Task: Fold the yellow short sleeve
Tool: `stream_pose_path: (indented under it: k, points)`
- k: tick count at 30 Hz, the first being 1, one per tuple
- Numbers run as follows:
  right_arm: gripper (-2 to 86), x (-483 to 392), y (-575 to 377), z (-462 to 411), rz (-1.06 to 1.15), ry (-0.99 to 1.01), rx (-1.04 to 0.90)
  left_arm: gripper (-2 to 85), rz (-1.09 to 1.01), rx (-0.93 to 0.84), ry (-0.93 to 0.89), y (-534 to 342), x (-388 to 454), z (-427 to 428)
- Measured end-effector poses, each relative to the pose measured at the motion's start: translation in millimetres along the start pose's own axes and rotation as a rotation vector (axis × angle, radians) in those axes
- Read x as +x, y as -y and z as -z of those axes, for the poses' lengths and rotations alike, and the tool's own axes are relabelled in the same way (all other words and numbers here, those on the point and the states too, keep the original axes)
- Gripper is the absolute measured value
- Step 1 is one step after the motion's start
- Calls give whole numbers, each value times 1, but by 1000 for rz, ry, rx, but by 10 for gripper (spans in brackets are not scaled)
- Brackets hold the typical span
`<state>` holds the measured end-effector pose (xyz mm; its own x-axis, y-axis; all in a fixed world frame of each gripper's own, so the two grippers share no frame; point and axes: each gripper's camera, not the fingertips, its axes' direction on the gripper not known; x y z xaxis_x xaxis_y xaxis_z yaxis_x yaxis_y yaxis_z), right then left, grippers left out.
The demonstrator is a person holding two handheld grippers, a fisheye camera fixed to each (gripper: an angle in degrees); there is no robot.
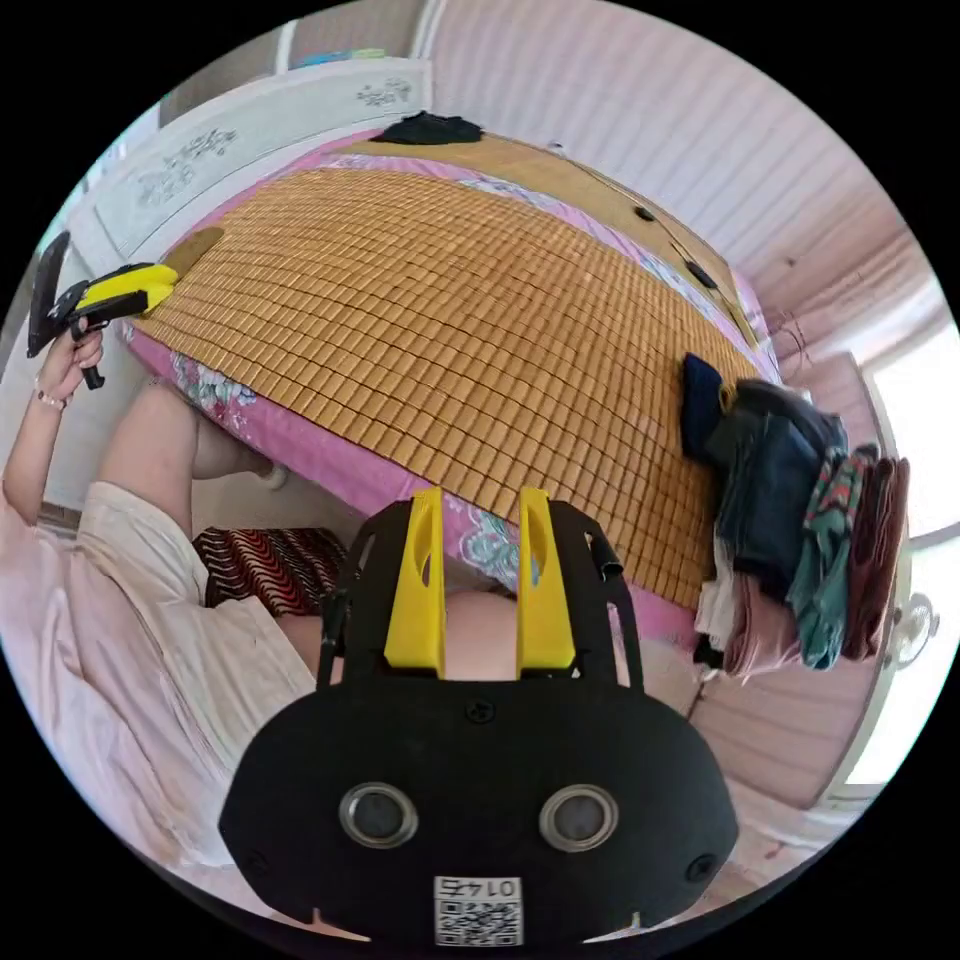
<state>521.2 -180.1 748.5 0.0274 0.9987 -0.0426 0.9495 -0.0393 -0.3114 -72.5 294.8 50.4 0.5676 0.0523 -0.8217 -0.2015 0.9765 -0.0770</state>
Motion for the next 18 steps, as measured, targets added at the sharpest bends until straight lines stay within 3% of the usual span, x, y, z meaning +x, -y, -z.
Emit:
stream_pose_path:
  k: [7,18]
  points:
    - [97,108,-94,8,-176,-55,109,62,-176,-51,-105,113,96,-111]
    - [108,269,-1,-66,-284,-129,307,75,-400,-97,-58,319,187,-348]
